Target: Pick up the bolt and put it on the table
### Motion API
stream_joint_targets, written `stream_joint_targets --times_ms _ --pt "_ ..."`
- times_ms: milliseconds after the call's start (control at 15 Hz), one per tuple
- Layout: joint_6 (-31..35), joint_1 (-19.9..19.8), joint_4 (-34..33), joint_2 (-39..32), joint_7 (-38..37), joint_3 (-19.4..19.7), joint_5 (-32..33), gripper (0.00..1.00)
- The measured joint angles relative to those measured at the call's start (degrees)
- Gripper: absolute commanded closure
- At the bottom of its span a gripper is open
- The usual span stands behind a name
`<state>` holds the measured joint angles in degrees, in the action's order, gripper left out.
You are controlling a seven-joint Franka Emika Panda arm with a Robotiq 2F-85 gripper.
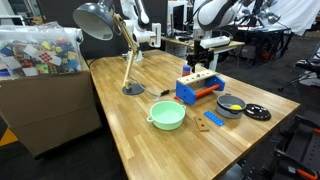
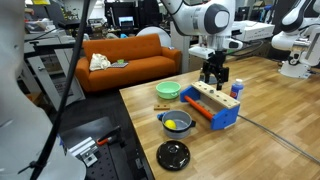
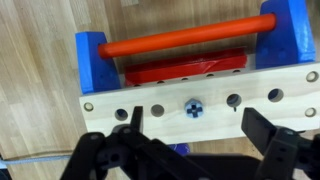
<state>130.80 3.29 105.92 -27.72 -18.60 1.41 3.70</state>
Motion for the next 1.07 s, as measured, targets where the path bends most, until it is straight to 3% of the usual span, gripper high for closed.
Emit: stream_joint_targets --times_ms 733,800,867,933,1067 --pt "-0.3 0.0 -0.2 -1.8 2.5 0.0 0.0 0.01" --pt "-0.3 0.0 -0.3 -1.9 2.6 0.0 0.0 0.06" --pt "-0.3 0.0 -0.4 -2.0 2.7 0.0 0.0 0.22" --pt "-0.3 0.0 -0.5 -2.1 2.8 0.0 0.0 0.32" --pt "-0.3 0.0 -1.1 -2.5 2.9 0.0 -0.1 0.47"
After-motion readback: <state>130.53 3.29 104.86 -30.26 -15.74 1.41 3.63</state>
